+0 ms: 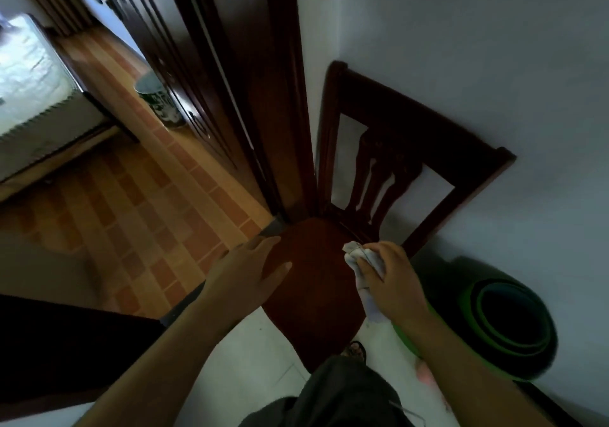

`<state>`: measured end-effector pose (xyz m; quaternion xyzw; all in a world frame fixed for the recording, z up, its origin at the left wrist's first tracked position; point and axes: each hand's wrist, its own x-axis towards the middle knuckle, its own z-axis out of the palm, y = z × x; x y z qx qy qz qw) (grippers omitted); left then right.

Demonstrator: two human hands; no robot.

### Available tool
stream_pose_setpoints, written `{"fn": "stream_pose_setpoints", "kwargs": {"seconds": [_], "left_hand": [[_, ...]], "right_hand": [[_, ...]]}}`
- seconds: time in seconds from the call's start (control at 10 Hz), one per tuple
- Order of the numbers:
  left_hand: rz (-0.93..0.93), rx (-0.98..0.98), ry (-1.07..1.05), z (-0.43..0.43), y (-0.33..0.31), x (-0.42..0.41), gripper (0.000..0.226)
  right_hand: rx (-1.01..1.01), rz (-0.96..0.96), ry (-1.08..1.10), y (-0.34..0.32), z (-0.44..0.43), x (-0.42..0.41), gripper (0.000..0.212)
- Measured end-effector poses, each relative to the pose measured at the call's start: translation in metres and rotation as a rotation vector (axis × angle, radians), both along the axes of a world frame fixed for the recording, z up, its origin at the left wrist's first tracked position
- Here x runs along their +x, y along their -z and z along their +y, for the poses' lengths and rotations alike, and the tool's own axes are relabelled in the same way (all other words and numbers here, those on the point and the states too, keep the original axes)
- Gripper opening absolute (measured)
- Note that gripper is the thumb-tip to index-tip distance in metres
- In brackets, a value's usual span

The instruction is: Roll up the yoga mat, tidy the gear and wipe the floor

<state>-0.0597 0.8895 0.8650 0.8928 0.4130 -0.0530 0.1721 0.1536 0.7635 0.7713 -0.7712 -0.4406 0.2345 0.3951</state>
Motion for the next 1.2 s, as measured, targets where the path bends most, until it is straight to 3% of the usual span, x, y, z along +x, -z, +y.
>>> {"fn": "stream_pose_setpoints", "kwargs": {"seconds": [0.2,0.3,0.4,0.5,0.7,0.8,1.1,1.2], "left_hand": [[0.068,-0.047,0.0,0.04,0.004,0.021,0.061],[0.1,-0.077,0.048,0.059,0.007,0.03,0.061],[0.106,-0.111,0.095,0.082,0.012,0.04,0.06],[0.135,-0.138,0.169,0.106,0.016,0.047,0.06],[0.171,-0.13,0.336,0.151,0.018,0.05,0.061],[0.16,-0.121,0.413,0.174,0.022,0.046,0.065],[0.145,-0.144,0.515,0.219,0.033,0.03,0.083],[0.132,-0.104,0.55,0.229,0.028,0.026,0.074]], "right_hand": [[-0.089,-0.018,-0.063,0.013,0.038,0.013,0.029],[-0.111,-0.036,-0.062,0.013,0.055,0.01,0.039],[-0.12,-0.047,-0.017,0.017,0.07,0.004,0.055],[-0.16,-0.076,0.021,0.024,0.084,-0.006,0.054],[-0.186,-0.044,0.236,0.037,0.118,-0.033,0.03],[-0.233,0.006,0.288,0.044,0.134,-0.044,0.032],[-0.353,0.05,0.416,0.067,0.171,-0.061,0.052],[-0.367,0.017,0.468,0.056,0.176,-0.063,0.056]]}}
